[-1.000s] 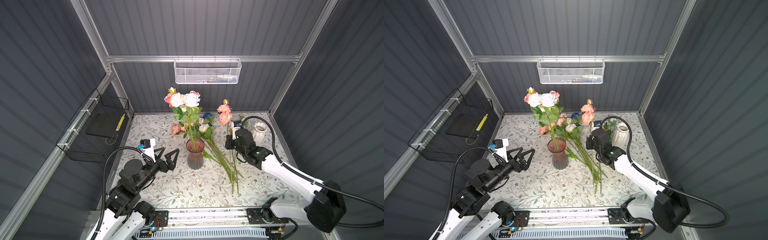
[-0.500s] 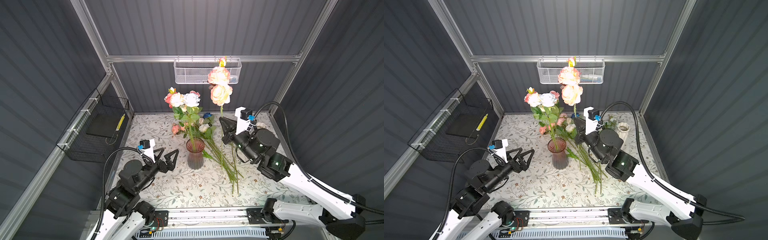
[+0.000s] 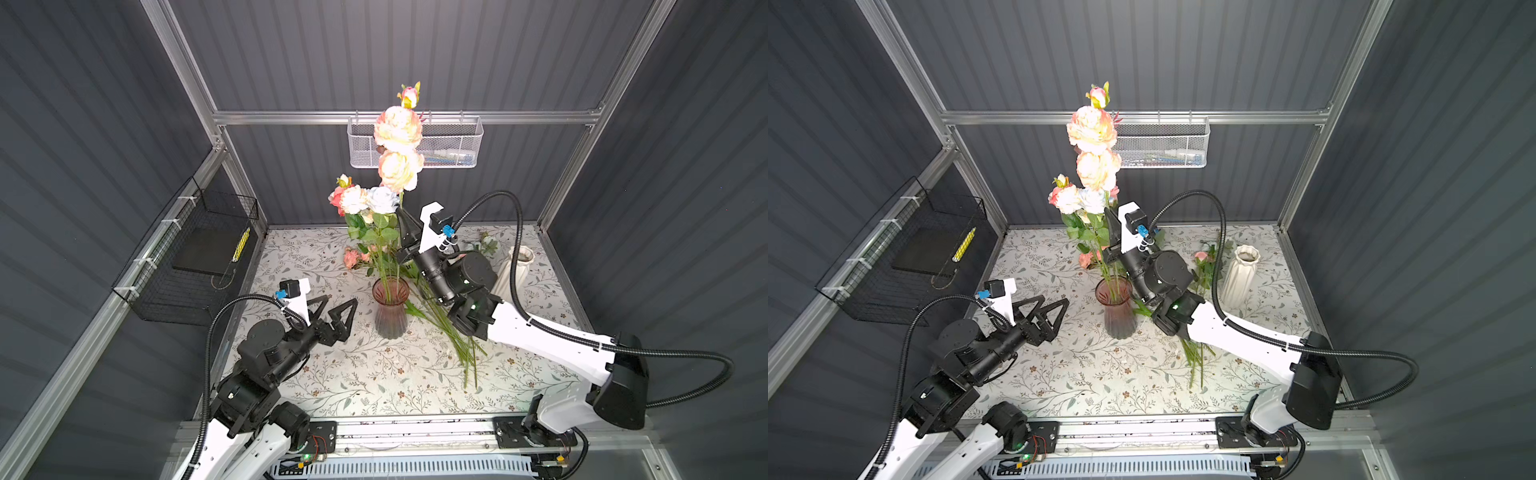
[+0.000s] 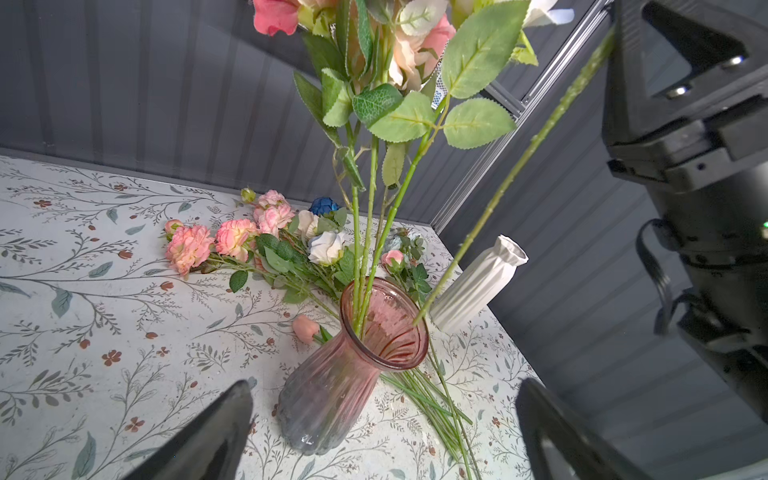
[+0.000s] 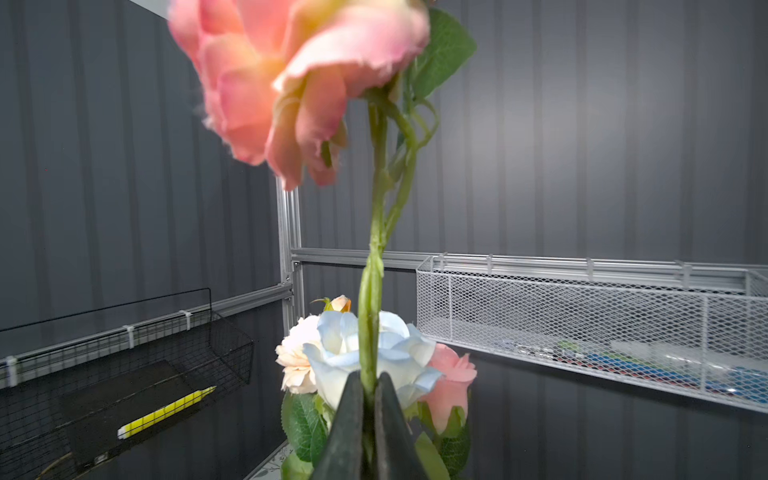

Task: Arrange the flowers into the vase
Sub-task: 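Lift the peach ranunculus upward and carry it over the pink vase, then lower the peach ranunculus into the pink vase and open the right gripper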

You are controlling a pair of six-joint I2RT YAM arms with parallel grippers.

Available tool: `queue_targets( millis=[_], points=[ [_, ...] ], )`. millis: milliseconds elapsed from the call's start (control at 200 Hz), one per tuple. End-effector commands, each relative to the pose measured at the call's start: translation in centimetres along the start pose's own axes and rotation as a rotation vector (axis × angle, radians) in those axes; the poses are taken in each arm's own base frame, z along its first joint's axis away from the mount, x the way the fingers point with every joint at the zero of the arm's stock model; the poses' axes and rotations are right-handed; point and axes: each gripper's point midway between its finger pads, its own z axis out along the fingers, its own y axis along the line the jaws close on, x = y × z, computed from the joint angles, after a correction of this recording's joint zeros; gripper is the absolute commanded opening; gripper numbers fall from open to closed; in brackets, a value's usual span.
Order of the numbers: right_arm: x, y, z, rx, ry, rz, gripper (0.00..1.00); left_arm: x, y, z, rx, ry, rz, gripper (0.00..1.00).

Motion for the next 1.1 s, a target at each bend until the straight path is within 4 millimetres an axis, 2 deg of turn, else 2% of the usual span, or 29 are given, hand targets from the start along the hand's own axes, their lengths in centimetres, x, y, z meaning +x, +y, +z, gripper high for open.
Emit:
queue_targets(
  millis=[0, 280, 335, 465, 700, 805, 1005, 1065, 1080, 1095],
  points=[
    [-2.2, -1.9, -0.1, 0.112, -0.134, 0.012, 0.01, -1.0, -0.9, -0.2, 0.021, -0.012, 0.009, 1.0],
    [5.4, -2.0, -1.3, 0.123, 0.023, 0.027, 0.06, -0.6, -0.7, 0.1, 0.023, -0.007, 0.01, 1.0],
    [6.2, -2.0, -1.6, 0.12, 0.05, 0.039, 0.08, -0.5, -0.7, 0.2, 0.024, -0.006, 0.009, 1.0],
    [7.8, -2.2, -2.7, 0.113, 0.107, 0.073, 0.21, -0.5, -0.7, 0.3, 0.027, -0.004, 0.004, 1.0],
    [9.2, -1.7, -4.5, 0.048, 0.253, 0.148, 0.54, -0.5, -0.9, 0.5, 0.032, 0.002, 0.007, 1.0],
    [8.9, -1.4, -5.9, 0.007, 0.308, 0.197, 0.69, -0.5, -1.0, 0.5, 0.037, 0.002, 0.009, 1.0],
    [8.4, -1.7, -9.7, -0.046, 0.423, 0.29, 0.79, -0.4, -0.9, 0.5, 0.035, 0.002, 0.012, 1.0],
    [8.9, -1.9, -11.2, -0.053, 0.472, 0.301, 0.8, -0.4, -0.8, 0.4, 0.034, 0.005, 0.015, 1.0],
    [8.0, -2.2, -11.7, -0.054, 0.463, 0.31, 0.81, -0.4, -0.9, 0.4, 0.035, 0.003, 0.015, 1.0],
    [8.0, -2.3, -12.1, -0.054, 0.473, 0.313, 0.81, -0.4, -0.9, 0.4, 0.035, 0.003, 0.016, 1.0]
  ],
)
